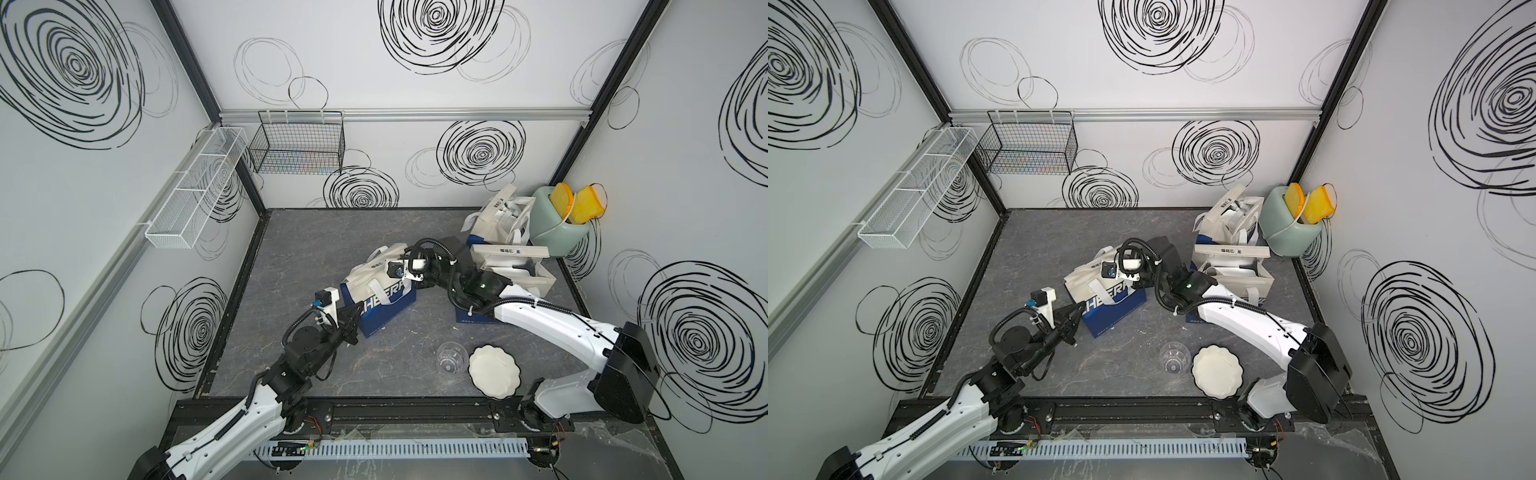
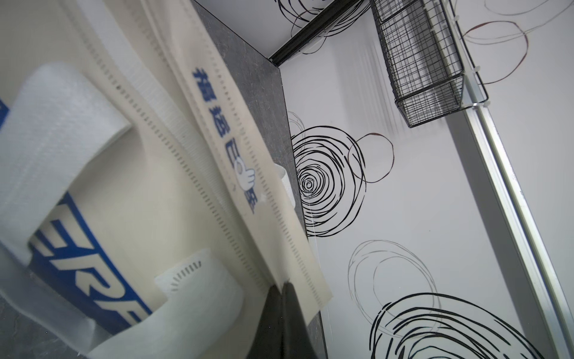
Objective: Open the takeout bag
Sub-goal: Open the takeout bag at the center of the board.
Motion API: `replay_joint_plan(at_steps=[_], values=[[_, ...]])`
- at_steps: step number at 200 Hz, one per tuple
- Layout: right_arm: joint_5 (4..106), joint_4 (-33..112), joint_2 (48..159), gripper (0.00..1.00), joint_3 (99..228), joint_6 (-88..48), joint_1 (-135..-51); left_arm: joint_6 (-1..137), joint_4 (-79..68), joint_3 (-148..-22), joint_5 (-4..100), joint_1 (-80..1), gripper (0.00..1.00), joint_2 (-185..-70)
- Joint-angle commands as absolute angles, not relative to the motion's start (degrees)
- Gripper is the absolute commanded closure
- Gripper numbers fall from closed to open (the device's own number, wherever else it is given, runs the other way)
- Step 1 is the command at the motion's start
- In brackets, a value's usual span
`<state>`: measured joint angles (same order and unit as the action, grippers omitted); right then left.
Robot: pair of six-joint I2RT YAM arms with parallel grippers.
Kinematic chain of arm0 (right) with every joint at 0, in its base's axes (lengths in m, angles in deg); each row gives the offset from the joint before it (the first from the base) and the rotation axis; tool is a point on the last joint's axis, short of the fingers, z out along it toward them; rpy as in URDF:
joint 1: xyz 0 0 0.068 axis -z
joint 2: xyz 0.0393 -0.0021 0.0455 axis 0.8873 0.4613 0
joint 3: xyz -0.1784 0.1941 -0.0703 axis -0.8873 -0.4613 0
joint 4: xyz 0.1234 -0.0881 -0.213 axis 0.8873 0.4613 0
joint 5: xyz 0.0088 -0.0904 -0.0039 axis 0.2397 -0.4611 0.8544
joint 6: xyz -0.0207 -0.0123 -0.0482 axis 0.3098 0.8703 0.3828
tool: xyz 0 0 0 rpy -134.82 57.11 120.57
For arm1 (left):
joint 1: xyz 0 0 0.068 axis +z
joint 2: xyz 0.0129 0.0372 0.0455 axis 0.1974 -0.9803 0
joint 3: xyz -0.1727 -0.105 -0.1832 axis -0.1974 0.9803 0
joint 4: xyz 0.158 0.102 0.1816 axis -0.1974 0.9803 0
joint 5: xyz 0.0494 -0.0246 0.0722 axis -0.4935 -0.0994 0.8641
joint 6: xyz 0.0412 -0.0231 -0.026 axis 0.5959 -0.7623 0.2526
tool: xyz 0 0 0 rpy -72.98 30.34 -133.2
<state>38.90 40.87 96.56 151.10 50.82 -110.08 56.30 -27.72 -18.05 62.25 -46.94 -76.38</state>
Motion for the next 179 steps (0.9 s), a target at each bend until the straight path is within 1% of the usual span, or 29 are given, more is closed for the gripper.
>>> replay_joint_plan(at_steps=[1, 47, 78, 179], values=[[38.12, 35.68, 95.94, 1.0, 154.14, 47.67, -109.82, 55.76, -24.97, -16.58, 61.41, -46.63, 1.0, -76.65], [36.23, 33.74, 96.73, 1.0, 154.81, 47.38, -109.68, 56.06, -24.99, -16.63, 60.96, -46.57, 1.0, -76.74], [34.66, 33.84, 98.04, 1.0, 157.87, 47.63, -109.31, 56.22, -24.74, -16.73, 60.84, -46.54, 1.0, -76.83], [36.18, 35.72, 98.05, 1.0, 162.96, 48.46, -107.49, 56.56, -24.12, -16.75, 61.03, -46.54, 1.0, -76.47]])
